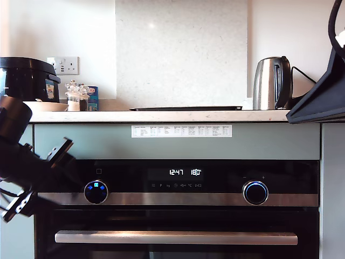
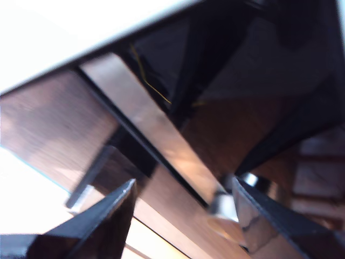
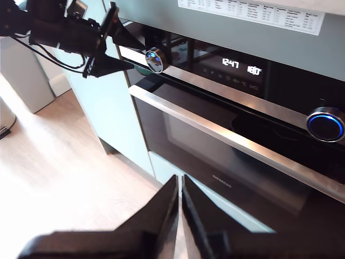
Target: Switch the oven into grill with fan mode by turning the left rotary switch to the symbol with a fan and a grill above it
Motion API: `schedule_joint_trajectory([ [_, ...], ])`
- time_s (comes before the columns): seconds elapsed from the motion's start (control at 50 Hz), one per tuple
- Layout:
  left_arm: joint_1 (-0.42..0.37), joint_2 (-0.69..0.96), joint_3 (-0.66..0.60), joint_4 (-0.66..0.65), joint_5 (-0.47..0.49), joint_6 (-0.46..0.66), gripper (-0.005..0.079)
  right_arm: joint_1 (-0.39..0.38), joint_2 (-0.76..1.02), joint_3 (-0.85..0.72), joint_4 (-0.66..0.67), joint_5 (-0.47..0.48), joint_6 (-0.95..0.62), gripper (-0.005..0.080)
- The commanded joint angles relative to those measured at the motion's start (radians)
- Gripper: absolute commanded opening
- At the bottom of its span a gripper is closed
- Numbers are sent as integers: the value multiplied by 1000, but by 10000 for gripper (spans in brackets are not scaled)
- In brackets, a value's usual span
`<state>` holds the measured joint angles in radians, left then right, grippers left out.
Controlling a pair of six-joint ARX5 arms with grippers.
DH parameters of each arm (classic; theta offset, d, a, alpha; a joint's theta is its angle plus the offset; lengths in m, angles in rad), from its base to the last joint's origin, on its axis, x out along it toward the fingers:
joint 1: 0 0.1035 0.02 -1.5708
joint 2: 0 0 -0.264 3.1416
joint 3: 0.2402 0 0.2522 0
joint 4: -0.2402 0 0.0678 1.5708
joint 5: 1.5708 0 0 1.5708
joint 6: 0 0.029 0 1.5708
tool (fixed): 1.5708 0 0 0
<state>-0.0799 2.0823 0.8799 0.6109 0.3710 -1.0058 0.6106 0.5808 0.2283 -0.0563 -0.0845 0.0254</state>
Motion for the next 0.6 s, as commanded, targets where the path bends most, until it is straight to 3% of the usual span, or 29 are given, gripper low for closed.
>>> schedule_joint_trajectory([
  [0.0,7,-3,5,8,54,46,412,2,5,3,6,14,-1,-12],
  [0.16,13,-10,5,0,188,101,67,2,5,3,5,26,-1,-12],
  [0.22,13,-16,5,-19,239,122,-23,2,5,3,5,35,-1,-12],
  [0.38,5,-57,5,-127,259,344,-22,2,5,3,5,47,-1,-12],
  [0.42,2,-71,5,-156,254,352,-22,2,5,3,5,53,-1,-12],
  [0.44,1,-80,5,-177,248,426,-22,2,5,3,5,58,-1,-12],
  [0.58,1,-161,-2,-299,188,602,-22,2,5,3,3,87,0,-12],
])
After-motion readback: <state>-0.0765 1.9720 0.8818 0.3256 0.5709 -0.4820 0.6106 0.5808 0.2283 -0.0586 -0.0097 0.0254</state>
